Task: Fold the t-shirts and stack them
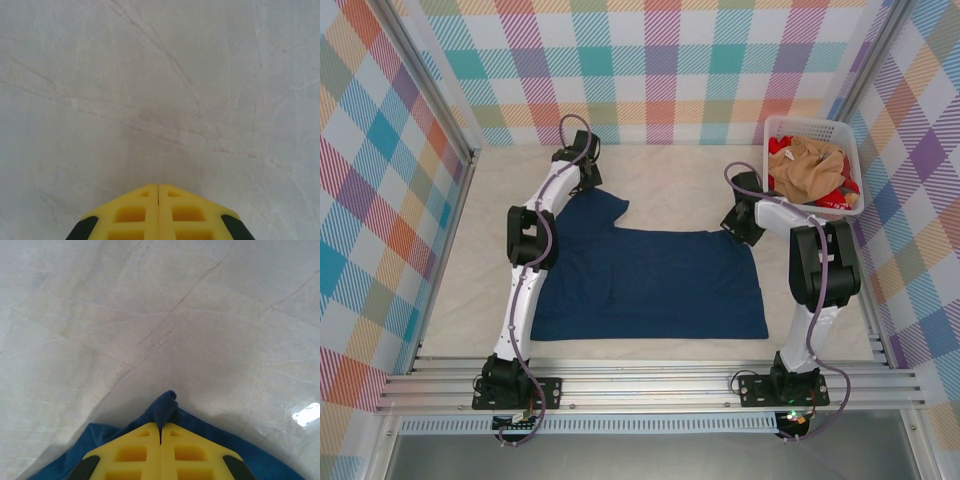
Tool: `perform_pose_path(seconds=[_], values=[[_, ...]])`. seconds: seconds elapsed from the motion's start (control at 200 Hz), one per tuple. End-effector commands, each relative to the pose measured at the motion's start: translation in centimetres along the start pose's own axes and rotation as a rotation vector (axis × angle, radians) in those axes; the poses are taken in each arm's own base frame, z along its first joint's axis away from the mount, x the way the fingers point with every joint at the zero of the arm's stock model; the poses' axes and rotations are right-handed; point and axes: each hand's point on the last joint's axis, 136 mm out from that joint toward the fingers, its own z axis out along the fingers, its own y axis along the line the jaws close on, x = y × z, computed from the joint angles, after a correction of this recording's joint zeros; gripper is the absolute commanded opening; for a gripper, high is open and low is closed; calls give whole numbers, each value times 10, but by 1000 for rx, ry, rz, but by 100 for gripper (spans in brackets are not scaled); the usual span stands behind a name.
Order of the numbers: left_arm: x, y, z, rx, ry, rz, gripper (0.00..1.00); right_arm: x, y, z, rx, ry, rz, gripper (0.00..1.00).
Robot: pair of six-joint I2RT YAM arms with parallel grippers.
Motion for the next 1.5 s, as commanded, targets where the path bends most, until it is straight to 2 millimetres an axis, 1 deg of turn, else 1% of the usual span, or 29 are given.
perform_pose_path(seconds=[0.0,0.065,0.08,0.095,0.115,0.27,0.37,0.41,0.42,0.47,0.49,0.565,0.59,0.595,0.66,0.745,0.84,0.9,0.995,1.09,1.235,1.305,1.374,1.494], values=[[-19,1,-77,7,-45,7,0,-5,17,-19,-82,-22,-78,0],[-15,4,-101,31,-33,-6,0,-7,21,-24,-95,-21,-106,0],[-11,5,-103,33,-22,-8,0,-7,21,-26,-97,-21,-110,0],[-10,6,-110,43,-21,-13,0,-7,22,-27,-101,-20,-115,0],[-4,8,-115,42,-7,-17,0,-8,22,-28,-104,-22,-121,0],[32,40,-165,26,29,-43,0,-9,17,-37,-112,-23,-149,0],[60,62,-195,26,47,-59,0,-9,11,-44,-108,-24,-169,0],[69,71,-207,30,53,-73,0,-8,7,-47,-96,-22,-180,0],[75,73,-206,25,65,-75,0,-8,7,-48,-93,-20,-183,0],[89,82,-220,36,74,-93,0,-7,2,-53,-77,-24,-196,0],[98,86,-223,31,86,-97,0,-6,-1,-55,-70,-23,-200,0],[120,105,-243,14,95,-122,0,-1,-11,-62,-45,-20,-201,0],[126,111,-249,7,93,-130,0,1,-16,-64,-33,-13,-195,0],[125,112,-253,13,83,-133,0,2,-17,-64,-30,-10,-194,0],[142,127,-267,0,79,-152,0,11,-31,-69,11,14,-165,0],[162,138,-283,18,84,-184,0,26,-46,-73,45,56,-136,0],[186,153,-295,6,110,-208,0,41,-61,-76,73,93,-119,0],[199,165,-302,-21,115,-228,0,47,-73,-79,103,94,-108,0],[216,178,-311,-31,115,-251,0,54,-89,-82,145,91,-93,0],[233,192,-317,-62,123,-280,0,61,-95,-81,155,107,-86,0],[259,202,-316,-68,151,-327,0,66,-105,-80,191,112,-70,0],[267,206,-316,-68,156,-348,0,65,-110,-81,221,109,-72,0],[273,207,-316,-60,157,-360,0,66,-112,-80,232,111,-77,0],[291,207,-304,-62,214,-371,0,74,-113,-75,235,150,-71,0]])
